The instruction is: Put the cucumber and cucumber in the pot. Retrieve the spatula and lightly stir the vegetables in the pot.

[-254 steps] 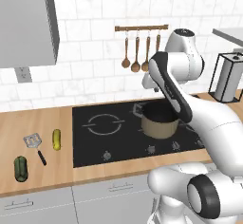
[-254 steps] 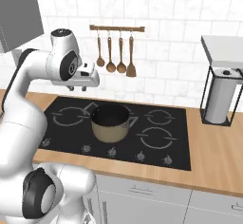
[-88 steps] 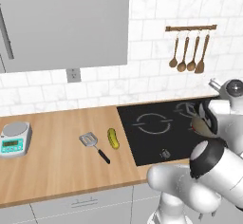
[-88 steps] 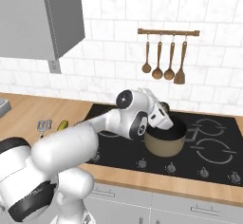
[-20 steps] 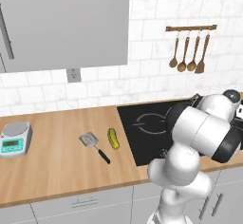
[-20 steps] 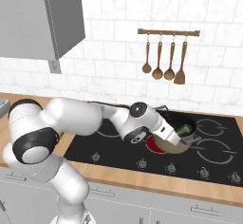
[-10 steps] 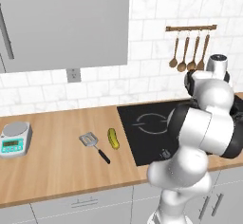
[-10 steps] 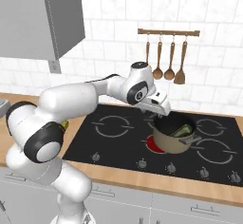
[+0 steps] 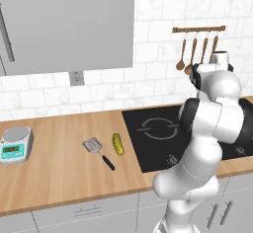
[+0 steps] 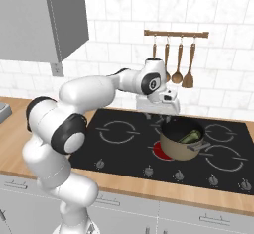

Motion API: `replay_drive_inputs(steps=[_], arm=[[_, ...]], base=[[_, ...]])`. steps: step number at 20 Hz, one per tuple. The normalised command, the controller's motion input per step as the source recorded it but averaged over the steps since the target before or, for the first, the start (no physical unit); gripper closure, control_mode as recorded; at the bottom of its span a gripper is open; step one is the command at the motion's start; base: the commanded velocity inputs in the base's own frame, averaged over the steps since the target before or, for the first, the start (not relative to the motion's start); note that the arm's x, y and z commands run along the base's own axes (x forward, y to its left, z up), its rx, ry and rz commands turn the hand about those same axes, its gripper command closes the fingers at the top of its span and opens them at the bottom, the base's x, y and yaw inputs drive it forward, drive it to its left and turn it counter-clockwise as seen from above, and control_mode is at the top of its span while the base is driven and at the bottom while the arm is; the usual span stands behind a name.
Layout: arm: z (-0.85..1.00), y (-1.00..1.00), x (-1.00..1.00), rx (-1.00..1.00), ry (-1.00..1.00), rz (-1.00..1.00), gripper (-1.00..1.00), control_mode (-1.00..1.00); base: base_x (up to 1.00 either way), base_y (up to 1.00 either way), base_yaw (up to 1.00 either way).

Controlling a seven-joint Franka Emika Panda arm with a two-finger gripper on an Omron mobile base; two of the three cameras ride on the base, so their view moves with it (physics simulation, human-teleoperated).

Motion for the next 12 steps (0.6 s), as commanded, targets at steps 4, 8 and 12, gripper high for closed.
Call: replay_drive_inputs(steps=[4, 8, 12], arm=[[-0.06, -0.08, 0.0, 0.0, -0.02, 0.17, -1.0, -1.0], [-0.16, -0.39, 0.13, 0.0, -0.04, 0.09, -1.0, -1.0], [-0.19, 0.02, 0.03, 0.04, 0.0, 0.13, -1.0, -1.0]], base=[[0.0, 0.0, 0.0], [0.0, 0.0, 0.0], [0.0, 0.0, 0.0]])
